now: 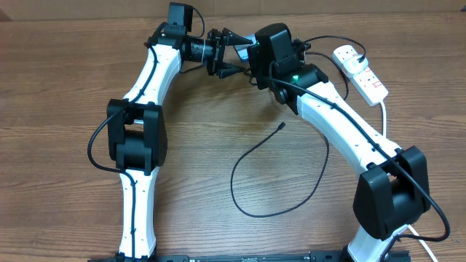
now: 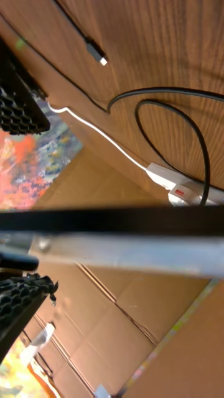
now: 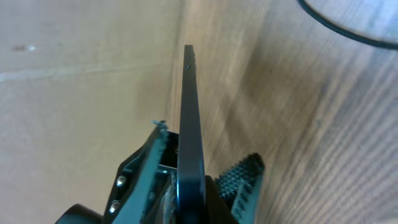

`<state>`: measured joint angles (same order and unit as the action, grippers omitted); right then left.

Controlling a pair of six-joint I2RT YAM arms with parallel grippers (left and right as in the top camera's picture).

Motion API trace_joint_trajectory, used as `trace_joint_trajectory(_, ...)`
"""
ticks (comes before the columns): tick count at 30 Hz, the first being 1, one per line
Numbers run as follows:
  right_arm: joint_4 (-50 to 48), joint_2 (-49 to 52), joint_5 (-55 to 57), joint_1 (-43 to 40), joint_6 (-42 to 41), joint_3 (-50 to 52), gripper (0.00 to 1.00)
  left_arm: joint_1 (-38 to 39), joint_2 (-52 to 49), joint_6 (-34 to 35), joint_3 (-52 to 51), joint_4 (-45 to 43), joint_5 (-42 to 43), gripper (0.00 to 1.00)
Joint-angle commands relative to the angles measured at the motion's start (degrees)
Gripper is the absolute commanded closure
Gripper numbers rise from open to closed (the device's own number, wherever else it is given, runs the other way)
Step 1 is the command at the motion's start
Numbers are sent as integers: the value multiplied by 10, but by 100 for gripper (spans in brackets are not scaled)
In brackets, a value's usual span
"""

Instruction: Plug charger to phone and switch on socket

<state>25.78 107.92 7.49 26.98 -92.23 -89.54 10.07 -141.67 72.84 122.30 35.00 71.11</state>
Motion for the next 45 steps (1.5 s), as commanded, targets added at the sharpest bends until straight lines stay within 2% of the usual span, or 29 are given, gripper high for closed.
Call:
trace_joint_trajectory(1,3,-2,-1,-4,-55,-4,96,-4,-3,32,17,-12,-2,35)
trace_joint_trajectory(3,7,-2,-3,-4,-66,-4,96,-4,-3,45,17,-24,-2,36)
trace_joint_trajectory(9,4,-2,-32,-4,-101,-4,96,-4,-3,85,17,-40,-4,49)
trace_joint_trajectory(13,0,-2,-31,-4,-101,-4,96,-4,-3,90,17,-40,-10,51)
trace_joint_trajectory(17,0,-2,-31,-4,-136,-4,96,-4,-3,95,17,-40,-17,54)
trace_joint_trajectory(19,0,-2,-31,-4,-148,-4,96,-4,-3,96,17,-40,-25,61)
trace_joint_trajectory(25,0,-2,-26,-4,-161,-4,96,-4,-3,100,17,-40,-37,66)
trace_joint_trajectory(32,0,-2,-21,-4,-161,-4,95,-4,-3,106,17,-40,-36,68)
trace_joint_trajectory(38,0,-2,-21,-4,-163,-4,95,-4,-3,112,17,-40,-36,75)
trace_joint_trajectory(45,0,-2,-31,-4,-191,-4,93,-4,-3,112,17,-40,-37,75)
